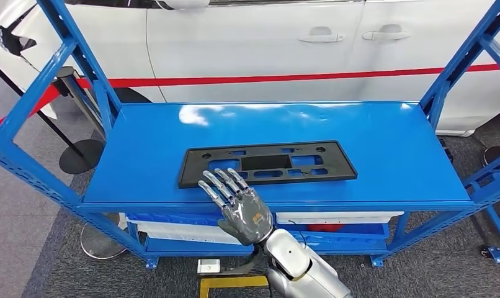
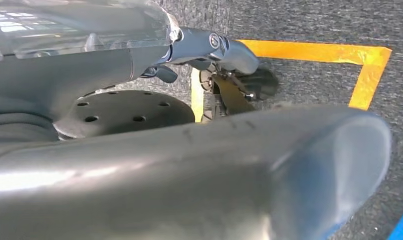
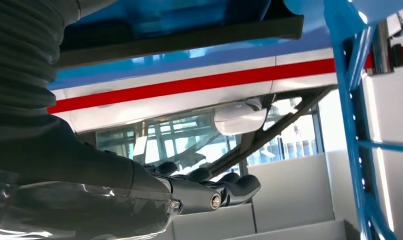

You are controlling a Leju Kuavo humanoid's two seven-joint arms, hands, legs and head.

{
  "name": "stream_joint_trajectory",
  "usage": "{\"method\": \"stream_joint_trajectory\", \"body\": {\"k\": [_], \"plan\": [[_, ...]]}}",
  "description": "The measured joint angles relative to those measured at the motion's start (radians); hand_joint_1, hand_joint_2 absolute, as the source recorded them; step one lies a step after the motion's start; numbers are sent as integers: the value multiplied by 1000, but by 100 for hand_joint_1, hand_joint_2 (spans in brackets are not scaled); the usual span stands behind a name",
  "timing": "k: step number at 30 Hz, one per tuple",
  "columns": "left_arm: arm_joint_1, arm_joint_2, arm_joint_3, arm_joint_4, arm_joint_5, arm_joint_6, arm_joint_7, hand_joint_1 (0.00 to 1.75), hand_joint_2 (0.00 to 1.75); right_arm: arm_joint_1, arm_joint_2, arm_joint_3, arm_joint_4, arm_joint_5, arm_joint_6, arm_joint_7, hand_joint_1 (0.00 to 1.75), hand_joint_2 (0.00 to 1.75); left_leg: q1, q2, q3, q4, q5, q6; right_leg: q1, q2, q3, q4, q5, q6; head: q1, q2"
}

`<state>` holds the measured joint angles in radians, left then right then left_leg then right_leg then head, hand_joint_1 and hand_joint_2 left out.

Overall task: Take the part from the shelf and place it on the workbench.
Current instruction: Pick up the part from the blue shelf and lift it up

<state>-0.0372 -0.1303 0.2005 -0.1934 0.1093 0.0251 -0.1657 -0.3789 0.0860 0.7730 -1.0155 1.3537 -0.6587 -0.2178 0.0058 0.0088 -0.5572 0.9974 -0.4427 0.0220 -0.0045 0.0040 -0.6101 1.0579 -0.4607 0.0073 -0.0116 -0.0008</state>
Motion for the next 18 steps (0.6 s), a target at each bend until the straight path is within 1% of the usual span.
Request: {"method": "stream_joint_trajectory", "body": {"k": [1,3,4,5,6,7,8,9,10,11,12,13,14,15,16,18], "plan": [[-1,-1,0,0,-1,0,0,0,0,-15,3,2,26,-4,1,-5,0,175,3,1,2,-5,5,4,-1,0,-20,43,-27,5,1,0],[-2,-1,0,0,-2,-1,0,0,0,-39,9,7,72,-11,9,-16,0,175,2,1,-2,-5,7,8,-4,-1,-80,168,-88,13,3,0],[-1,-2,1,0,-2,-1,0,0,0,-50,13,11,96,-16,13,-22,0,175,2,1,-3,-5,7,8,-6,-1,-104,219,-104,16,4,0],[-1,-2,1,0,-2,-2,-1,0,0,-61,16,15,119,-21,16,-29,0,175,2,1,-4,-3,6,7,-8,-1,-113,237,-100,18,4,0],[0,-2,2,0,-1,-3,-1,0,0,-75,20,19,143,-26,17,-35,0,175,3,1,-4,-1,6,6,-11,-2,-103,216,-77,19,4,0],[0,-3,2,0,-2,-5,-2,0,0,-91,25,23,166,-31,15,-39,0,175,3,0,-4,3,4,3,-13,-3,-77,163,-42,19,4,0],[-1,-3,2,0,-3,-7,-3,0,0,-110,31,28,189,-34,13,-42,0,175,4,0,-5,7,1,0,-15,-5,-45,96,-12,18,4,0],[-2,-4,3,0,-4,-9,-4,0,0,-128,36,33,212,-35,10,-42,0,175,2,0,-7,13,-2,-6,-14,-6,-19,38,9,15,4,0],[-3,-4,3,0,-4,-11,-5,0,0,-144,41,38,234,-36,6,-41,0,175,0,0,-11,18,-4,-11,-13,-6,-3,0,18,10,3,0],[-3,-4,4,0,-5,-12,-5,0,0,-157,46,42,255,-36,3,-40,0,175,-2,0,-14,21,-5,-17,-10,-5,2,-16,17,4,3,0],[-4,-4,4,0,-5,-12,-6,0,0,-166,50,46,271,-36,0,-39,0,175,-3,1,-17,22,-6,-23,-7,-4,1,-18,17,-3,2,0],[-3,-4,4,0,-5,-13,-6,0,0,-173,53,48,285,-36,-2,-39,0,175,-1,1,-18,21,-6,-29,-8,-3,0,-19,19,-10,2,0],[-3,-4,4,0,-5,-13,-6,0,0,-179,56,50,295,-36,-3,-39,0,175,1,0,-20,27,-12,-35,-8,-3,0,-21,20,-17,2,0],[-3,-4,4,0,-5,-13,-6,0,0,-184,60,52,303,-36,-3,-39,0,175,3,0,-28,46,-26,-40,-10,-3,1,-23,22,-23,2,0],[-3,-4,4,0,-5,-13,-6,0,0,-190,64,54,310,-36,-3,-39,0,175,4,-1,-46,87,-50,-45,-11,-3,1,-25,23,-28,1,0],[-3,-4,5,0,-5,-13,-6,0,0,-196,69,58,323,-36,-4,-39,0,175,5,-1,-105,214,-112,-51,-8,-4,1,-25,22,-35,1,0]]}}
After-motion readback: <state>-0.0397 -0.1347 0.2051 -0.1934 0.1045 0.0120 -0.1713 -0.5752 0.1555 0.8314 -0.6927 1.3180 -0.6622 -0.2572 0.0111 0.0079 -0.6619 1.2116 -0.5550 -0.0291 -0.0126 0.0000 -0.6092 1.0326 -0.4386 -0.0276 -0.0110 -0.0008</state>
